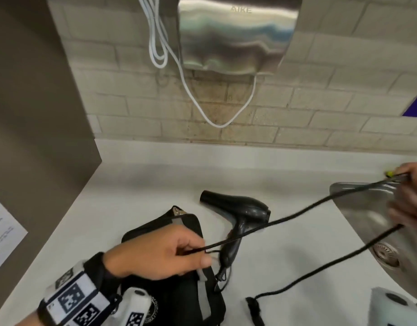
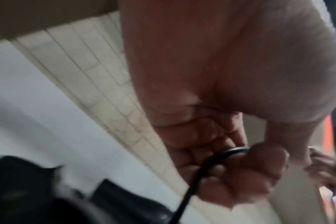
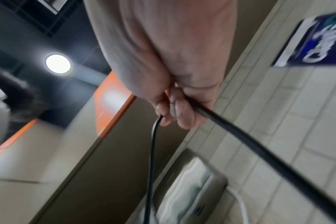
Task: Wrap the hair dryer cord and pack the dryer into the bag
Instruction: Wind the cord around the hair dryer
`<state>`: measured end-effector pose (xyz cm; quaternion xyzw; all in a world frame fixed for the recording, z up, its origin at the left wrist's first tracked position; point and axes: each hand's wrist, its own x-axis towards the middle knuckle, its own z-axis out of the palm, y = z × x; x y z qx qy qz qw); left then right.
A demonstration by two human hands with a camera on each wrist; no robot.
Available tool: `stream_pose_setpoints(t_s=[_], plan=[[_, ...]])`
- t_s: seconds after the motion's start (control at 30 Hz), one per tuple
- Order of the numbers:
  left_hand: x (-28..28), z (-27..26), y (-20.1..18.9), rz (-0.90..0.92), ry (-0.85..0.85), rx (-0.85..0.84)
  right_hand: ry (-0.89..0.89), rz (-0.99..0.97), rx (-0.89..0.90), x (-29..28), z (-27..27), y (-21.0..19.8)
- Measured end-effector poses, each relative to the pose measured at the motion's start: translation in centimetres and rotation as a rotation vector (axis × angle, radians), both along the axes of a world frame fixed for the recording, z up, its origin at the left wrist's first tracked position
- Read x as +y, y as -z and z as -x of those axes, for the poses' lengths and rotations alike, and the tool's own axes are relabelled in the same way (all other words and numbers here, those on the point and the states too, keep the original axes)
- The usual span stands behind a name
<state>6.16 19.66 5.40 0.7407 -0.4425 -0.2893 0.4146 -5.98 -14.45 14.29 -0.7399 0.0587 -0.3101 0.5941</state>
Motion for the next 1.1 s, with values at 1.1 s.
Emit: stream_pose_setpoints(t_s=[1.1], plan=[[-4.3,-0.2,3.8,0.15,-0.166,0.054,0.136,0.203,0.0,-0.8,0.2,-0.1]])
